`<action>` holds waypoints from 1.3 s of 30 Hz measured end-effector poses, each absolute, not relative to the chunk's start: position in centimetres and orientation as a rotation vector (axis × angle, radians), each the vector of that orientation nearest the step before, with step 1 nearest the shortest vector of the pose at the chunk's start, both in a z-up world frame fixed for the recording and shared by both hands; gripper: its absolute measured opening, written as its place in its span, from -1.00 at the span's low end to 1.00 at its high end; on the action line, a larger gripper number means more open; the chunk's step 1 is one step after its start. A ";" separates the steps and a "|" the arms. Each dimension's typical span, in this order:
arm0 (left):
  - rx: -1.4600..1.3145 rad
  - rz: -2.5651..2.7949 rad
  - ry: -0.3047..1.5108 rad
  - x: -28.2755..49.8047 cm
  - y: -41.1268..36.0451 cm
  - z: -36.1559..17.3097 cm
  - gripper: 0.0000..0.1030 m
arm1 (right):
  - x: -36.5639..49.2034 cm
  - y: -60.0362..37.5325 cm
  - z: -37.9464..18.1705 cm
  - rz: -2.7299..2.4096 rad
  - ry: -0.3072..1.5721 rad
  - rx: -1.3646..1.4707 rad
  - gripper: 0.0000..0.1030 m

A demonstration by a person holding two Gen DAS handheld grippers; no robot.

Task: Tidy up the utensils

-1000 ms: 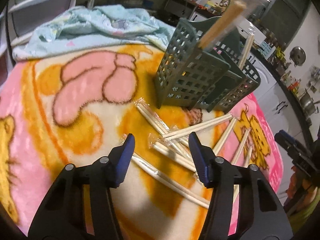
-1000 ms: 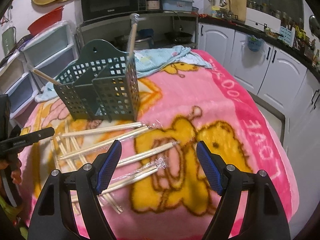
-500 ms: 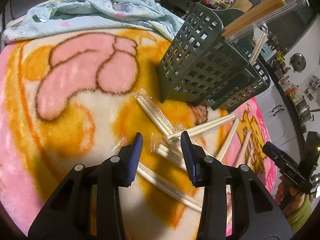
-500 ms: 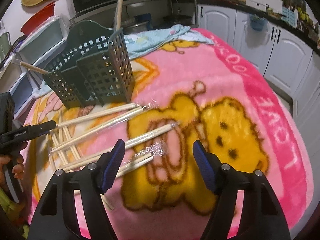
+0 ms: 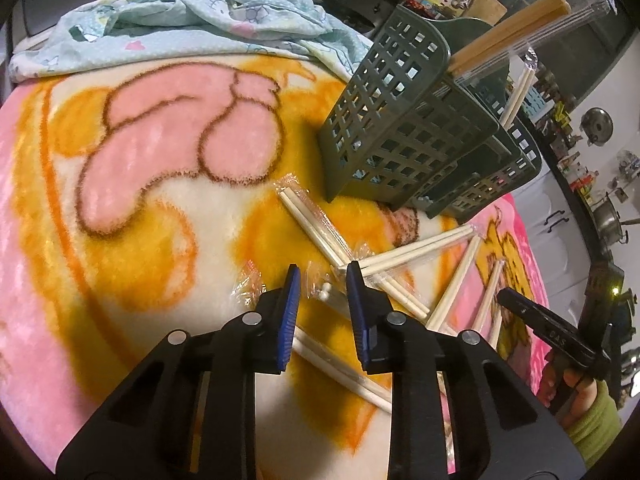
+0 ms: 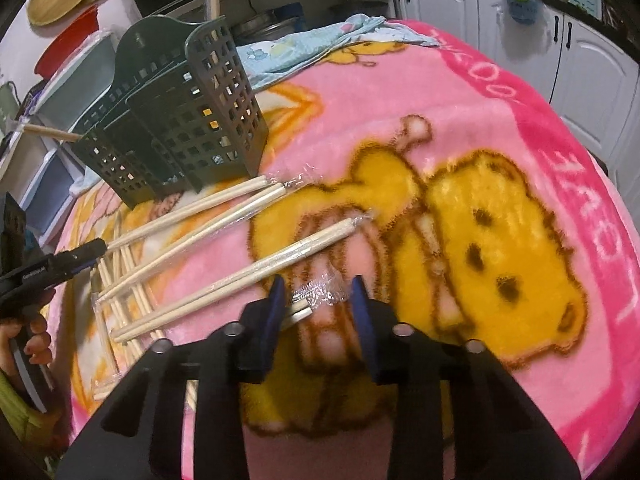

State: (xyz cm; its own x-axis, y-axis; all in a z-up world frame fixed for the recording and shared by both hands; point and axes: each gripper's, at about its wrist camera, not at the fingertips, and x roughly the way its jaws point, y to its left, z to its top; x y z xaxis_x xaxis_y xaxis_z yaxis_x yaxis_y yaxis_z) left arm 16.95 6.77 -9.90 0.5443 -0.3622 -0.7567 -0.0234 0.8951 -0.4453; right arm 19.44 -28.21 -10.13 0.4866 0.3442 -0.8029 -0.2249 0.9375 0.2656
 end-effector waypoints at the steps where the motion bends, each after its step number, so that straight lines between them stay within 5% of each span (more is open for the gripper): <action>1: -0.433 -0.209 0.982 16.9 6.7 -9.8 -0.69 | 19.4 -28.3 -10.2 0.348 1.005 0.135 -0.53; 5: -0.431 -0.208 0.981 16.7 6.7 -9.8 -0.71 | 19.3 -28.4 -10.3 0.345 0.998 0.134 -0.73; 16: -0.454 -0.208 0.978 16.1 7.2 -9.7 -0.70 | 19.1 -28.6 -10.1 0.341 0.991 0.144 -0.88; 39: -0.433 -0.246 0.946 15.1 7.4 -8.4 -0.99 | 18.6 -28.6 -8.1 0.342 0.932 0.122 -0.95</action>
State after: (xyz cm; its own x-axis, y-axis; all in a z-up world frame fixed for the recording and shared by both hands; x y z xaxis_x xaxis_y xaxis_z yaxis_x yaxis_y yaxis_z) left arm 15.10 7.40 -8.40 0.5659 -0.3874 -0.7278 0.0156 0.8876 -0.4603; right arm 18.64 -28.61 -8.07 0.5472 0.3402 -0.7648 -0.2355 0.9393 0.2494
